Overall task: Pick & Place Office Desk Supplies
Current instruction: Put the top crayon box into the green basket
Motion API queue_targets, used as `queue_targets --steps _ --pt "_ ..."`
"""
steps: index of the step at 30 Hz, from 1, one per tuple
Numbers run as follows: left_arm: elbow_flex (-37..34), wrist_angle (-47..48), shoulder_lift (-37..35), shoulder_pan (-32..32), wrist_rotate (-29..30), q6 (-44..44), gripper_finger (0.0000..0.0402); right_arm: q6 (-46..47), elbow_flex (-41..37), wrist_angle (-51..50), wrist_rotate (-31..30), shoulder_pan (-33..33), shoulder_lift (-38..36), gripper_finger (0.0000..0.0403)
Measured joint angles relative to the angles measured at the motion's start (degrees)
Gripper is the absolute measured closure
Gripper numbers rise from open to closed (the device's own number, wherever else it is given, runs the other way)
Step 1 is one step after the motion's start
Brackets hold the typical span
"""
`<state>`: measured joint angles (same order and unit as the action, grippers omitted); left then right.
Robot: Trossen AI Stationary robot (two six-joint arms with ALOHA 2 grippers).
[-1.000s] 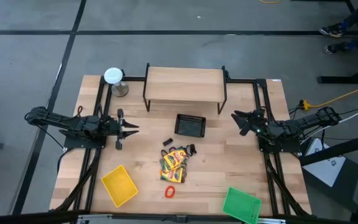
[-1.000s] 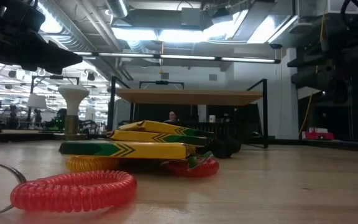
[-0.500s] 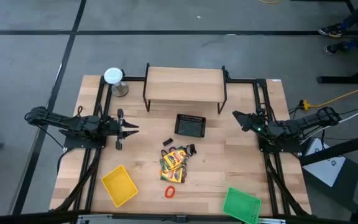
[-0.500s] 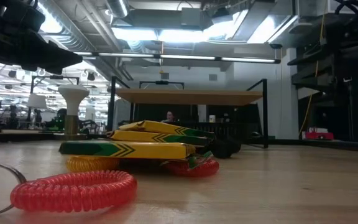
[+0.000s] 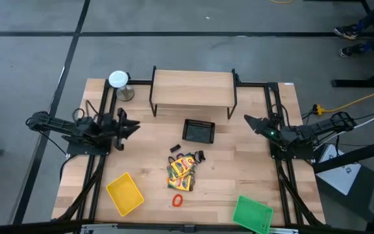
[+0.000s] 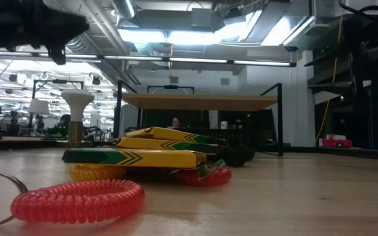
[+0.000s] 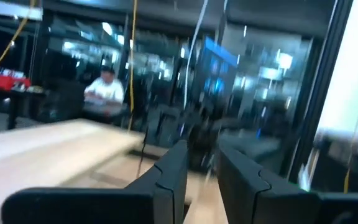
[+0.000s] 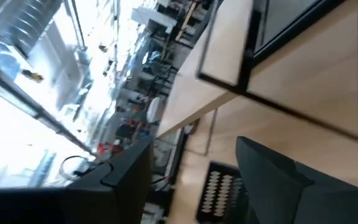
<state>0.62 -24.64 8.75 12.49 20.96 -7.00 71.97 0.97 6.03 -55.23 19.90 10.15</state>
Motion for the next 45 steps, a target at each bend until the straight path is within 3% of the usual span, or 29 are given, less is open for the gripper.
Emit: queue_targets --steps 3,6,10,13,19,23,29,33,38,45 --pt "0.0 -5.7 0.0 0.0 0.4 -3.8 0.032 -0.6 0.0 3.2 2.2 0.0 0.0 0.0172" --pt "0.0 -10.4 0.0 0.0 0.6 -13.1 0.032 -1.4 0.0 8.5 5.2 0.0 0.0 0.0172" --pt "0.0 -16.5 0.0 0.0 1.9 -27.5 0.032 -9.5 0.0 17.9 14.6 0.0 0.0 0.0172" --pt "0.0 -21.2 0.1 0.0 2.1 -32.9 0.032 -14.3 0.0 22.2 18.8 0.0 0.0 0.0172" --pt "3.0 -21.3 0.9 0.0 1.8 -33.2 0.032 -19.7 0.0 25.8 14.0 -0.3 0.0 0.0172" --pt "7.7 -20.1 3.7 0.0 2.7 -29.5 0.0319 -20.0 0.3 32.4 17.4 -0.7 0.0 0.0172" --pt "18.8 -3.1 12.8 0.0 5.7 -26.5 0.0299 -32.1 8.5 35.2 20.7 -0.7 3.4 0.0172" --pt "28.5 9.6 20.6 0.0 8.1 -24.1 0.027 -44.8 17.2 35.3 22.4 -0.7 8.2 0.0172" --pt "39.7 16.8 30.3 0.0 9.4 -16.6 0.0244 -63.1 28.1 33.3 23.2 -0.7 16.1 0.0172" --pt "55.8 39.9 40.5 0.0 10.5 -9.5 0.0243 -72.6 42.1 19.8 14.6 -0.7 26.1 0.0172"
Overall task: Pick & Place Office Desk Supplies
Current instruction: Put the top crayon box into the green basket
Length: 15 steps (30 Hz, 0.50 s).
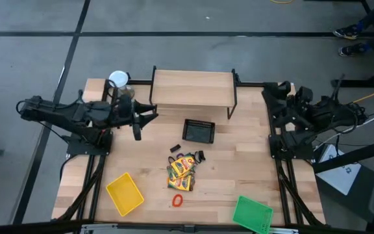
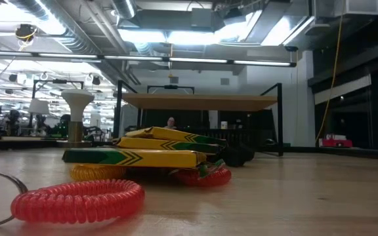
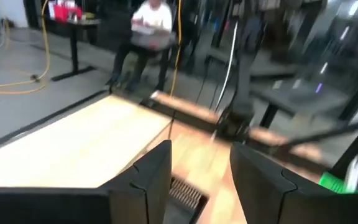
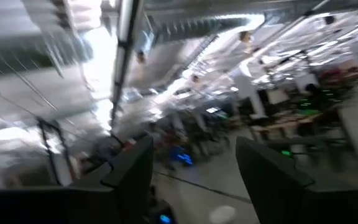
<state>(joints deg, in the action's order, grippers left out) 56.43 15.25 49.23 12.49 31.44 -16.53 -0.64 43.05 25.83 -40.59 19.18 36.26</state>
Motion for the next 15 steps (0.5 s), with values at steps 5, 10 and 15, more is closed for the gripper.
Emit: queue_targets --steps 5,10,15 --pt "11.0 20.7 7.0 0.0 0.6 3.2 0.0242 -3.5 11.4 -17.2 -12.5 0.0 7.3 0.0172" --pt "17.6 30.4 15.7 1.6 1.2 13.8 0.024 -2.9 19.9 -30.6 -17.7 0.0 13.6 0.0172" --pt "18.5 34.0 24.3 5.5 -1.1 25.3 0.0239 -2.3 23.4 -30.8 -18.0 0.0 14.9 0.0172"
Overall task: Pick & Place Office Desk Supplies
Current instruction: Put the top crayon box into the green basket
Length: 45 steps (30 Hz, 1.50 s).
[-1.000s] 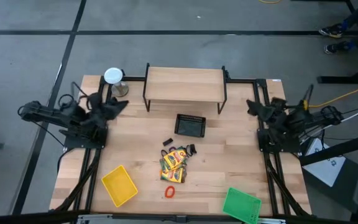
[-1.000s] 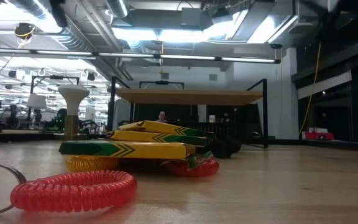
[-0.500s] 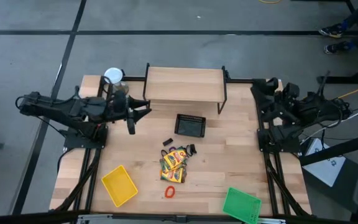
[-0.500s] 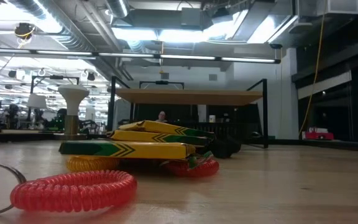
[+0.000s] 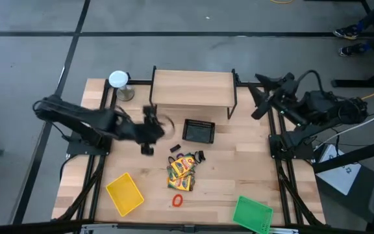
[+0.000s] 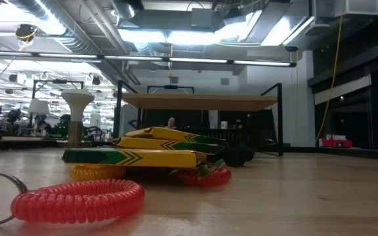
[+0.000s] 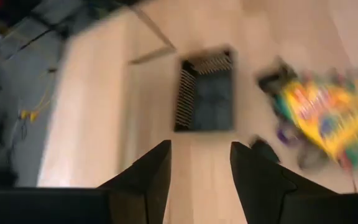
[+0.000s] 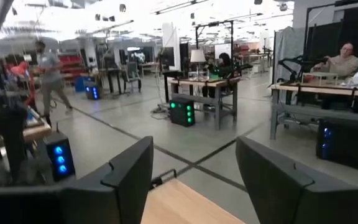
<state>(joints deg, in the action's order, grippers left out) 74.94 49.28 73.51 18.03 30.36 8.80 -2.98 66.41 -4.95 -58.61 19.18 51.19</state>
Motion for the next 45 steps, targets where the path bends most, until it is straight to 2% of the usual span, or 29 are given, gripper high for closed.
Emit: queue_targets --steps 6,13,19,30,39,45 --pt "0.0 -1.4 9.6 4.7 -0.2 2.3 0.0231 0.0 2.9 0.0 2.4 0.5 -1.0 0.0172" --pt "0.0 -7.2 19.0 9.1 -2.4 -4.6 0.0229 -2.4 6.6 0.0 8.8 0.5 -1.1 0.0172" --pt "0.0 -10.5 24.0 12.7 -2.6 -10.1 0.023 -1.5 9.2 0.0 15.1 0.5 -1.0 0.0172" --pt "0.0 -10.3 30.8 17.5 -2.6 -14.3 0.023 0.0 9.4 -0.3 16.2 0.5 0.7 0.0172" --pt "0.0 -9.8 31.5 20.5 -3.5 -20.8 0.023 1.6 9.4 -0.3 16.2 0.5 2.7 0.0172" --pt "-2.8 -8.3 31.5 20.9 0.0 -23.2 0.023 2.5 9.4 -0.3 16.1 0.5 4.6 0.0172"
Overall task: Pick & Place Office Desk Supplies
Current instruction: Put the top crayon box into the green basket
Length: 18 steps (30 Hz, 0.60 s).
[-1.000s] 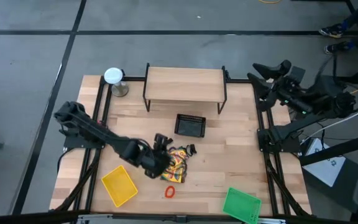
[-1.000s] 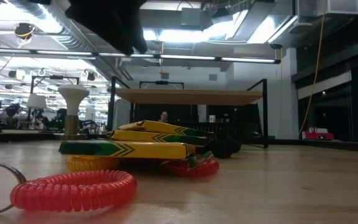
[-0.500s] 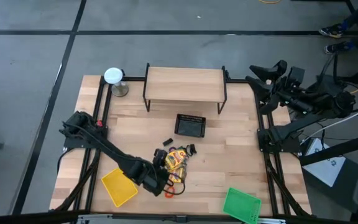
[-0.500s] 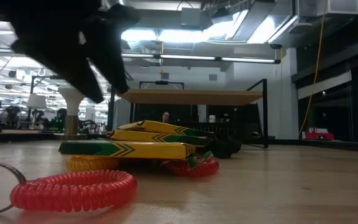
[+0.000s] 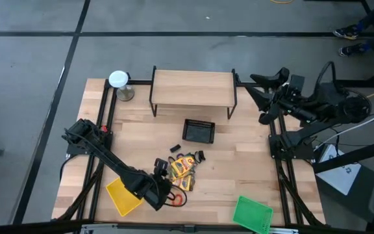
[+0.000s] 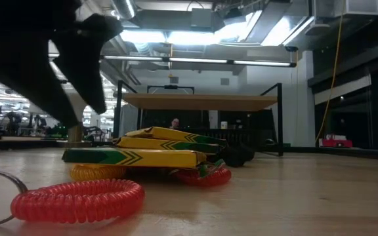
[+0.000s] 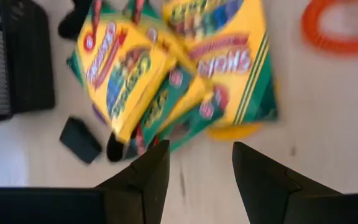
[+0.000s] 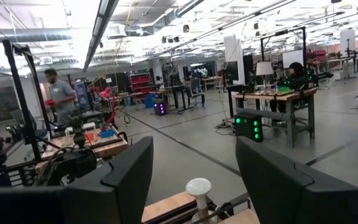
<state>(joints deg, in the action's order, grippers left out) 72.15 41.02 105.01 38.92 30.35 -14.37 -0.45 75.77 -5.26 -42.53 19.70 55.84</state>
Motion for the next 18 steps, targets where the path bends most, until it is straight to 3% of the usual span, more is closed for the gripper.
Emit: queue_targets --steps 13,18 --pt "-7.2 -4.3 0.0 -1.9 2.3 6.2 0.0226 1.7 0.0 0.6 -0.1 0.0 0.5 0.0172" --pt "-7.2 -7.6 -0.1 -3.1 7.4 10.1 0.0229 1.4 0.0 1.9 -0.1 0.0 0.5 0.0172"
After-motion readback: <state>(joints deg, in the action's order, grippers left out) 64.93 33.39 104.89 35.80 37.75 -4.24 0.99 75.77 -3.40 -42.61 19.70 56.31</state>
